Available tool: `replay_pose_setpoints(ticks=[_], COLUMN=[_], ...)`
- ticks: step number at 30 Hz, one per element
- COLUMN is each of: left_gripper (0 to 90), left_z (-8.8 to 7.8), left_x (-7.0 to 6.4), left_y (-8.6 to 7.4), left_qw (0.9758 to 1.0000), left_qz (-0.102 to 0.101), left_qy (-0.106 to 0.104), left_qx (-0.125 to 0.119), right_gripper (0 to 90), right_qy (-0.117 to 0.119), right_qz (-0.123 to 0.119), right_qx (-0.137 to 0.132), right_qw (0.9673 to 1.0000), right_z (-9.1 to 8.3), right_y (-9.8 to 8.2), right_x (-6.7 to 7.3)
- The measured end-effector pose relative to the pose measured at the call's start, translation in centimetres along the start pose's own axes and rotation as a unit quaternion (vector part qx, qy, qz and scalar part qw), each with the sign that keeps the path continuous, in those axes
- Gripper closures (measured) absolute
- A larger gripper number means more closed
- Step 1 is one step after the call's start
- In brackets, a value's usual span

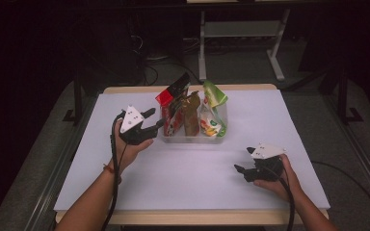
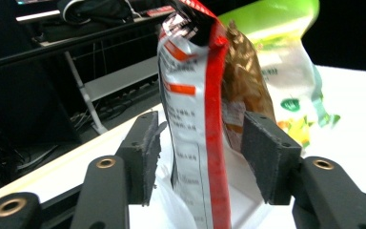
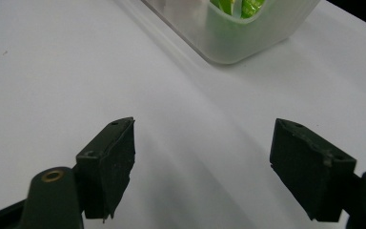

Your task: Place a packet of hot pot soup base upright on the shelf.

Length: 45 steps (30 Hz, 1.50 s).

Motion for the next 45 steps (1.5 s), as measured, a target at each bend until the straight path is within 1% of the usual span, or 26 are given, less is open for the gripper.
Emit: replay_pose_setpoints(ticks=[2,3,4,5,6,7,10,12,14,17,20,23,25,28,31,33,35,36,37,38,39,40,41,43,44,45], left_gripper=[46.2,45.8,45.4,44.0,42.5,42.3,40.0,38.9,37.6,35.3,34.0,32.8,31.7,30.9,30.4,30.5,29.5,29.0,28.8,27.9,27.5,27.4,27.1,26.3,25.5,25.0], left_z=[-0.5,-0.6,-0.9,-1.1,-1.3,-1.5,-2.3,-2.8,-3.3,-4.0,-4.5,-5.1,-5.4,-5.8,-6.2,-6.4,-6.7,-6.8,-7.0,-7.1,-7.3,-7.5,-7.7,-8.1,-8.3,-8.5], left_x=[-0.2,-0.3,-0.4,-0.4,-0.5,-0.4,-0.3,-0.3,-0.3,-0.2,0.0,0.1,0.2,0.3,0.4,0.4,0.4,0.4,0.5,0.6,0.5,0.5,0.5,0.6,0.7,0.8], left_y=[-0.4,-0.6,-0.9,-1.1,-1.3,-1.6,-2.4,-2.9,-3.5,-4.5,-5.4,-6.2,-6.8,-7.6,-8.7,-9.1,-9.6,-9.9,-10.2,-10.4,-10.5,-10.7,-10.8,-11.0,-11.1,-11.1], left_qw=[0.9999,0.9999,0.9998,0.9997,0.9996,0.9994,0.9990,0.9989,0.9984,0.9976,0.9970,0.9961,0.9953,0.9943,0.9924,0.9916,0.9913,0.9910,0.9898,0.9894,0.9899,0.9901,0.9898,0.9900,0.9900,0.9905], left_qz=[0.006,0.007,0.010,0.012,0.013,0.019,0.022,0.020,0.025,0.024,0.019,0.019,0.018,0.015,0.011,0.014,0.014,0.014,0.020,0.022,0.013,0.009,0.008,0.002,0.000,-0.004], left_qy=[-0.008,-0.007,-0.010,-0.014,-0.014,-0.011,-0.010,-0.012,-0.011,-0.018,-0.020,-0.022,-0.026,-0.030,-0.039,-0.043,-0.044,-0.039,-0.027,-0.027,-0.032,-0.031,-0.031,-0.031,-0.027,-0.023], left_qx=[0.006,0.010,0.014,0.017,0.021,0.027,0.037,0.042,0.049,0.062,0.073,0.083,0.092,0.101,0.116,0.121,0.123,0.128,0.138,0.141,0.138,0.137,0.139,0.137,0.138,0.135], right_gripper=[23.0,23.0,23.0,23.0,23.0,22.9,23.0,23.0,23.0,22.9,22.9,22.8,22.4,22.3,22.2,22.2,22.2,22.2,22.2,22.2,22.2,22.2,22.2,22.2,22.2,22.1], right_qy=[-0.003,-0.005,-0.007,-0.012,-0.012,-0.013,-0.019,-0.023,-0.026,-0.029,-0.031,-0.033,-0.037,-0.034,-0.043,-0.043,-0.046,-0.046,-0.047,-0.052,-0.054,-0.053,-0.054,-0.060,-0.062,-0.065], right_qz=[-0.005,-0.008,-0.008,-0.014,-0.017,-0.017,-0.021,-0.024,-0.026,-0.031,-0.035,-0.036,-0.038,-0.032,-0.039,-0.030,-0.027,-0.025,-0.025,-0.025,-0.023,-0.020,-0.019,-0.017,-0.014,-0.014], right_qx=[0.000,0.001,0.000,0.001,0.001,0.001,0.001,0.002,0.002,0.001,0.004,0.006,0.005,0.003,0.006,0.002,-0.002,-0.003,-0.003,-0.003,-0.003,-0.005,-0.006,-0.010,-0.011,-0.012], right_qw=[1.0000,1.0000,0.9999,0.9998,0.9998,0.9998,0.9996,0.9994,0.9993,0.9991,0.9989,0.9988,0.9986,0.9989,0.9983,0.9986,0.9986,0.9986,0.9986,0.9983,0.9983,0.9984,0.9983,0.9980,0.9979,0.9977], right_z=[-0.1,-0.1,-0.2,-0.2,-0.3,-0.4,-0.6,-0.7,-0.8,-1.0,-1.0,-0.9,-0.8,-0.8,-0.9,-1.2,-1.4,-1.5,-1.6,-1.8,-1.9,-2.1,-2.2,-2.5,-2.6,-2.7], right_y=[0.1,0.2,0.2,0.3,0.4,0.4,0.5,0.5,0.6,0.7,0.8,0.8,1.0,1.1,0.7,0.4,0.1,0.0,-0.2,-0.4,-0.5,-0.7,-0.7,-1.0,-1.1,-1.2], right_x=[0.1,0.1,0.1,0.1,0.1,0.1,0.0,0.0,0.0,0.0,0.1,0.1,0.0,0.0,-0.1,-0.3,-0.5,-0.6,-0.7,-0.8,-0.9,-1.0,-1.1,-1.3,-1.4,-1.4])
Point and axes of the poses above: each handheld gripper's, and its own axes: z roughly forward along the jaws, y roughly out of its top, x roughly to its left, the point moved 7 cm from there along z, roughly forward along the jaws, and after that the axes turned 9 degrees about -y, right-handed, at the moved point
